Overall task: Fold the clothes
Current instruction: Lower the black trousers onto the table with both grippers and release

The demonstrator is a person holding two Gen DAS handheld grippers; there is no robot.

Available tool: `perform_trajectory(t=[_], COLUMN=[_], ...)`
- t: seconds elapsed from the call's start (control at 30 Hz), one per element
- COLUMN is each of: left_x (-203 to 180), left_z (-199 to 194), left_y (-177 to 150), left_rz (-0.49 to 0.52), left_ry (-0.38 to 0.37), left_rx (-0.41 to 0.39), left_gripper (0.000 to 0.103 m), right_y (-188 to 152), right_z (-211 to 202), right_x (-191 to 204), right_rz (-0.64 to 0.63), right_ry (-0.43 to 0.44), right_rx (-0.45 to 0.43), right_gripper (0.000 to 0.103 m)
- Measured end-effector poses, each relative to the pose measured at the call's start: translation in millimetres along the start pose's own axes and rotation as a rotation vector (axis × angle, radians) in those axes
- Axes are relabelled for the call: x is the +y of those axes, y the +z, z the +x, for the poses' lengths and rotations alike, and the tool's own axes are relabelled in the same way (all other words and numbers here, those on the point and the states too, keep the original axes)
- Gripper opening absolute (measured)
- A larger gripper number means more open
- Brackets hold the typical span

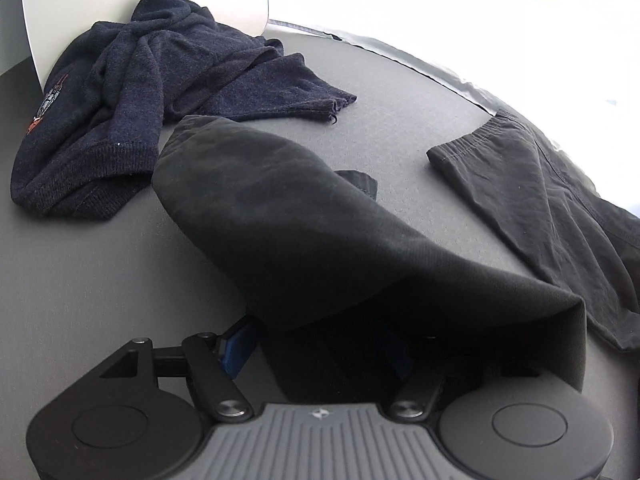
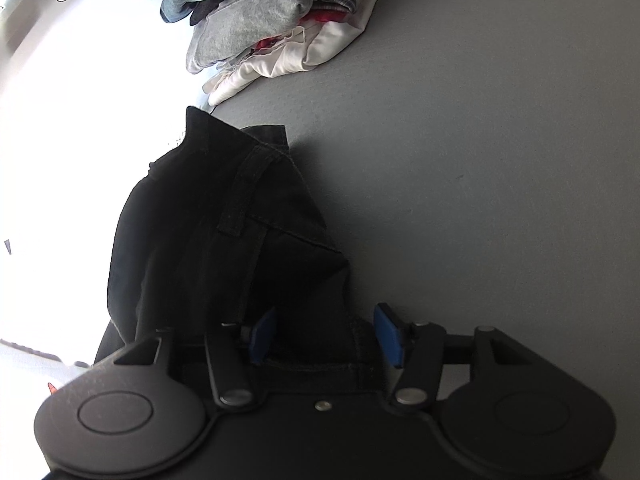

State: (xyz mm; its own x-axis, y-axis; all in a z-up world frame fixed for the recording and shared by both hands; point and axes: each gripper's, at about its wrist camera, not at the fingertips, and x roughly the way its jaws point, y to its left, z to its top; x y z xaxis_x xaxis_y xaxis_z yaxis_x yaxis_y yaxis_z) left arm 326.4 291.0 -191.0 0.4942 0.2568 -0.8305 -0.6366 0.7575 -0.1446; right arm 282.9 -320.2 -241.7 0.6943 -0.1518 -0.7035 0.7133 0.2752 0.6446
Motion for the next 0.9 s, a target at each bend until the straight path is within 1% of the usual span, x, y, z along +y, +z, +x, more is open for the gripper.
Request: perform_trajectory(t=[0.03,0.07,0.1,0.17,0.23,0.33,0.43,0.47,0.5,0.53,0.57,0.63,0.73,0.9], left_x=[2,4,6,12,25,39,39,38,38,38,39,37,26,1], left_z=[0,0,0,-1,-2,-2,-1,-1,-1,-1,-2,-8,-30,-91], left_y=[0,0,0,-2,-3,-4,-4,-3,-2,-1,1,8,21,41], left_rz=[-0.016,-0.032,-0.045,-0.076,-0.138,-0.211,-0.213,-0.212,-0.219,-0.230,-0.248,-0.249,-0.204,-0.117], left_ry=[-0.004,-0.005,0.000,0.004,-0.026,-0.072,-0.075,-0.073,-0.082,-0.093,-0.106,-0.124,-0.156,-0.282], left_rx=[-0.006,-0.012,-0.015,-0.020,-0.022,-0.022,-0.028,-0.030,-0.030,-0.030,-0.033,-0.057,-0.120,-0.265], left_gripper=[0.065,0.058,0.055,0.036,0.027,0.024,0.021,0.016,0.014,0.012,0.009,0.008,0.006,0.005], right_y=[-1,-3,-4,-6,-4,3,13,18,19,20,20,21,28,52], right_z=[1,1,1,0,-1,-2,2,4,3,2,0,-7,-26,-80], right_x=[-4,-7,-9,-8,-10,-18,-23,-25,-24,-23,-22,-18,-4,24], right_rz=[0.020,0.040,0.062,0.065,0.062,0.086,0.087,0.081,0.075,0.069,0.066,0.049,-0.007,-0.086], right_ry=[0.024,0.047,0.056,0.063,0.066,0.087,0.101,0.098,0.079,0.062,0.056,0.057,0.092,0.211], right_rx=[0.019,0.035,0.029,0.029,0.036,0.046,0.064,0.074,0.076,0.078,0.070,0.048,-0.006,-0.133], right_gripper=[0.047,0.044,0.044,0.043,0.044,0.046,0.046,0.044,0.034,0.020,0.009,0.008,0.006,0.003])
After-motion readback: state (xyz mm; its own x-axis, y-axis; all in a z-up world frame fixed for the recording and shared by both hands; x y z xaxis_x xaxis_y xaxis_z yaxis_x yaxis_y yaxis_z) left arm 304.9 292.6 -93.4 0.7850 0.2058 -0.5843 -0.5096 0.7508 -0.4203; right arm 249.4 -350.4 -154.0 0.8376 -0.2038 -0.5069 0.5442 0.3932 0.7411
